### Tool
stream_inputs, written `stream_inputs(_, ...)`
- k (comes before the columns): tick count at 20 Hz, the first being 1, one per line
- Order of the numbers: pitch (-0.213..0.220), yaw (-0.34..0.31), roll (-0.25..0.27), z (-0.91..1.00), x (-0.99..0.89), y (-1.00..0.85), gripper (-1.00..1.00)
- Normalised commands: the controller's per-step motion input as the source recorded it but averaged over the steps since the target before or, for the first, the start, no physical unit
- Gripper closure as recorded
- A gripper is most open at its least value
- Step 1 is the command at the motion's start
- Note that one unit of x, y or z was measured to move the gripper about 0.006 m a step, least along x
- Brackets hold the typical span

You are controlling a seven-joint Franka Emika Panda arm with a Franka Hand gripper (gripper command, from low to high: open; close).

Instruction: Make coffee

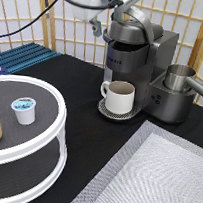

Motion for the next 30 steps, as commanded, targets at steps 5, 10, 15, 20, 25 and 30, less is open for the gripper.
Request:
stream_inputs(5,-0.049,-0.078,-0.148,0.33,0.03,0.86,-1.00)
stream_inputs(10,-0.012,-0.086,-0.221,0.31,0.07,0.89,-1.00)
stream_inputs(15,0.007,-0.053,-0.248,0.36,0.10,0.89,-1.00)
stream_inputs(20,0.105,-0.003,-0.239,0.24,0.32,0.87,-1.00)
stream_inputs(25,0.198,0.000,-0.169,0.34,0.45,0.49,-1.00)
stream_inputs(30,0.184,0.000,0.071,0.60,0.13,-0.46,-1.00)
